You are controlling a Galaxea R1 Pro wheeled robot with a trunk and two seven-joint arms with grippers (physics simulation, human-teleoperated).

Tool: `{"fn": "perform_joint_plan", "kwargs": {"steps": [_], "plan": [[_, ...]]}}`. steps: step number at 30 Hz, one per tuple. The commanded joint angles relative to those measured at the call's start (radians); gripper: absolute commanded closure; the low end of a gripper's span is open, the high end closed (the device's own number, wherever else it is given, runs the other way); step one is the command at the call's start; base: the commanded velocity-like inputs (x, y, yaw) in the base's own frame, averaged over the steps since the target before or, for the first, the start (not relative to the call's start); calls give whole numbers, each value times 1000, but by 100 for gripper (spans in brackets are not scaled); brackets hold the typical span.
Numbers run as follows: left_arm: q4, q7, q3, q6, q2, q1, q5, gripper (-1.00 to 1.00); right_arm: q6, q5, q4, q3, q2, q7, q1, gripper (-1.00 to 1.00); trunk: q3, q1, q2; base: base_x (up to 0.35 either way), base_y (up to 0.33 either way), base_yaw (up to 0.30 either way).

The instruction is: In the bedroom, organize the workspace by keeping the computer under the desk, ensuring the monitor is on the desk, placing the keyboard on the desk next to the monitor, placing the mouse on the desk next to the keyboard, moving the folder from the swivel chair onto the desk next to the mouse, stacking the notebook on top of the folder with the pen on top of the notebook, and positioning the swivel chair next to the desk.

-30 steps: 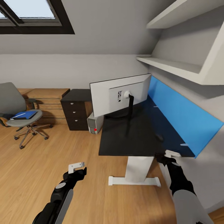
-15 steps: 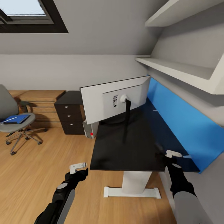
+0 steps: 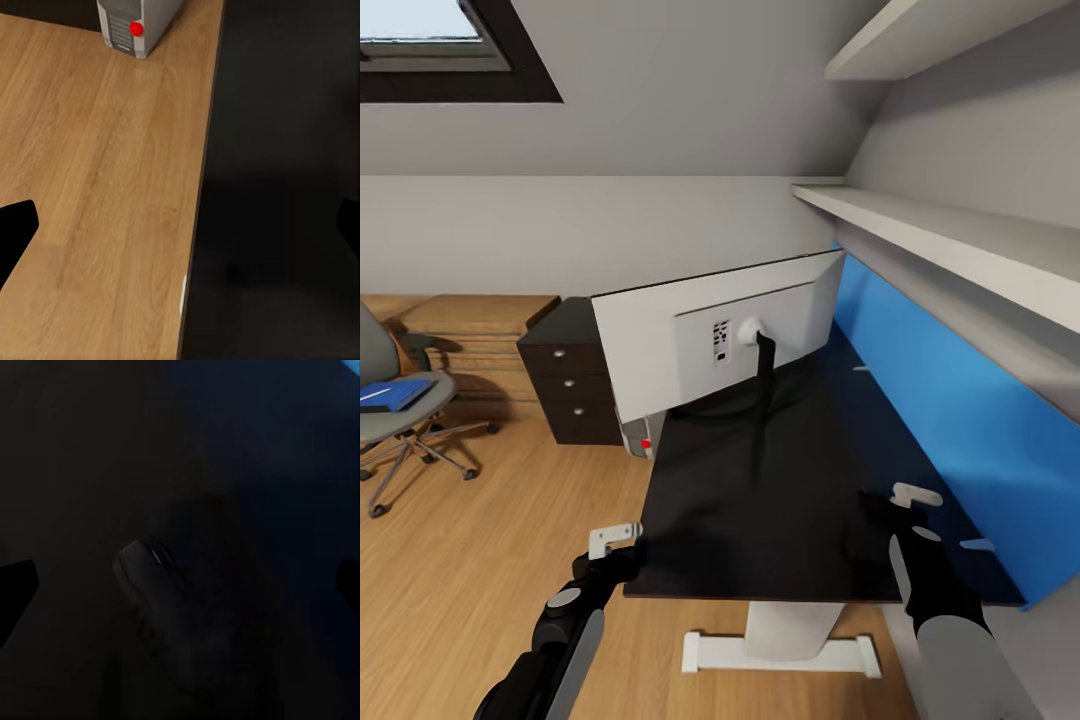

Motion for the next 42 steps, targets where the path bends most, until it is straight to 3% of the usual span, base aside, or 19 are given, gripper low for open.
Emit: {"fn": "perform_joint_plan", "kwargs": {"steps": [1, 8, 20, 24, 31, 42], "plan": [[-1, 9, -2, 3, 0, -1, 11, -100, 6, 10, -2, -4, 1, 3, -1, -100, -1, 0, -1, 269, -4, 0], [-1, 9, -2, 5, 0, -1, 11, -100, 12, 10, -1, -4, -3, 3, -1, -100, -1, 0, -1, 215, -1, 0], [-2, 9, -14, 5, 0, -1, 12, -100, 24, 12, 21, -1, -5, 0, -1, -100, -1, 0, -1, 9, 0, 0], [-2, 9, -14, 5, 0, -1, 12, -100, 53, 13, 27, -1, -15, -1, -1, -100, -1, 0, -1, 0, 0, 0], [-3, 9, -14, 5, 0, -1, 14, -100, 68, 10, 97, -2, -55, -2, -2, -100, -1, 0, -1, 0, 0, 0], [-4, 9, -14, 5, 0, -1, 14, -100, 72, 10, 108, -3, -60, -3, -4, -100, -1, 0, -1, 0, 0, 0]]}}
